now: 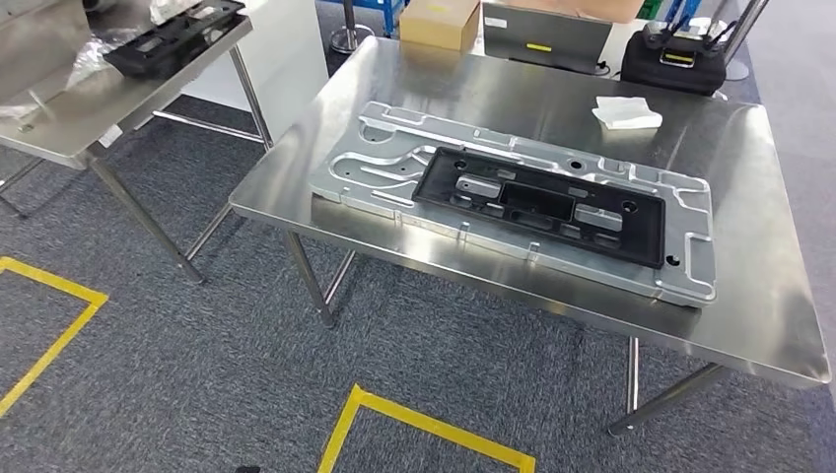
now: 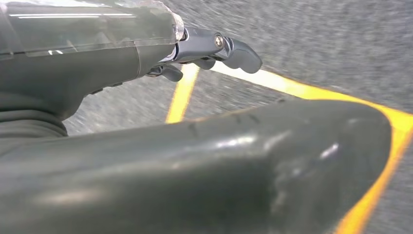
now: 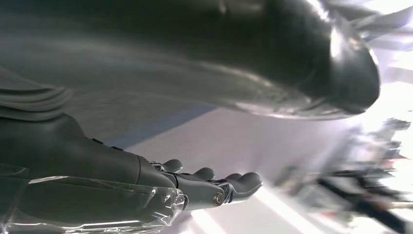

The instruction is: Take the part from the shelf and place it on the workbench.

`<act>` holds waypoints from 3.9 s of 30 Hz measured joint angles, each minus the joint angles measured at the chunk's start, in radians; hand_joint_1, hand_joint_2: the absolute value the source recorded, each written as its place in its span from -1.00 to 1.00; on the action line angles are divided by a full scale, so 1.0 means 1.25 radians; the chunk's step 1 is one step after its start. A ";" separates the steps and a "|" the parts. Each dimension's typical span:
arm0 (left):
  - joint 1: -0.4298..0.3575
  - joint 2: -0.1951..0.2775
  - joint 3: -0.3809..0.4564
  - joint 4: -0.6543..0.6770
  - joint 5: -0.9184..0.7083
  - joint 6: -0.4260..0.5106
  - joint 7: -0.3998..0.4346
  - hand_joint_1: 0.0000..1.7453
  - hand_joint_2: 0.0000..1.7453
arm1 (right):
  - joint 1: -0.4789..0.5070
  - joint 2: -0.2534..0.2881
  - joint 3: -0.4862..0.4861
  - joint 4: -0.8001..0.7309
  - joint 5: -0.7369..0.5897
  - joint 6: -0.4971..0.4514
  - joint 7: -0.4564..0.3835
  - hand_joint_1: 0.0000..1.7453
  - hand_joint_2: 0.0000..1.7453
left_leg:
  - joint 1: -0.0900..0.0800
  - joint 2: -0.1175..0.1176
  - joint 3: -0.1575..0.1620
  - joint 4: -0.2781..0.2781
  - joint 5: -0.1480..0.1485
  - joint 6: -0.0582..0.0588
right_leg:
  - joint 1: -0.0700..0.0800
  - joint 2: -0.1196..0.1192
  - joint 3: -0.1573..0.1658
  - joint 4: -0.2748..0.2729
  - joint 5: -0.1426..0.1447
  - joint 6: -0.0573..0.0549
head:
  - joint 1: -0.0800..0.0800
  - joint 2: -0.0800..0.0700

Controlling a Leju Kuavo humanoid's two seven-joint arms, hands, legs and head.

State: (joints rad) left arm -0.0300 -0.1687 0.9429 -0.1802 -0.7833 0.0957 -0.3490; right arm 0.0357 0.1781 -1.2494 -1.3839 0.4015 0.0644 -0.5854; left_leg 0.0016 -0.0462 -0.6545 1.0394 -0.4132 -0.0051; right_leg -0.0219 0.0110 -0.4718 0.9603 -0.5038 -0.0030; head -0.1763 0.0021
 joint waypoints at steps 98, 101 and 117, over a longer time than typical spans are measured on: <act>-0.014 -0.001 0.062 0.000 -0.036 0.047 0.036 -1.00 -1.00 | -0.076 -0.089 0.243 0.944 0.557 -0.084 0.494 -1.00 -1.00 | 0.010 0.035 -0.006 0.156 -0.115 -0.015 | 0.010 -0.050 -0.023 0.008 0.005 -0.015 | -0.001 0.000; -0.015 0.002 0.060 0.000 -0.036 0.046 0.036 -1.00 -1.00 | -0.076 -0.090 0.242 0.944 0.556 -0.084 0.494 -1.00 -1.00 | 0.010 0.070 0.084 -0.004 -0.057 -0.011 | 0.011 -0.070 -0.021 0.018 -0.003 -0.001 | 0.000 0.000; -0.020 0.009 0.041 0.000 -0.074 0.034 0.046 -1.00 -1.00 | -0.070 -0.093 0.230 0.945 0.538 -0.082 0.501 -1.00 -1.00 | 0.000 -0.039 0.079 -0.031 -0.035 0.022 | 0.006 0.064 -0.044 0.045 0.001 0.007 | 0.000 0.000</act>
State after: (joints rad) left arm -0.0551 -0.1577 0.9940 -0.1808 -0.8760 0.1388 -0.2918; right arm -0.0517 0.0618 -0.9613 -0.2032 1.0740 -0.0380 0.0404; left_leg 0.0014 -0.0946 -0.5552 1.0003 -0.4572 0.0231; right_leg -0.0141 0.0911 -0.5270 1.0163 -0.5031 0.0061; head -0.1768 0.0021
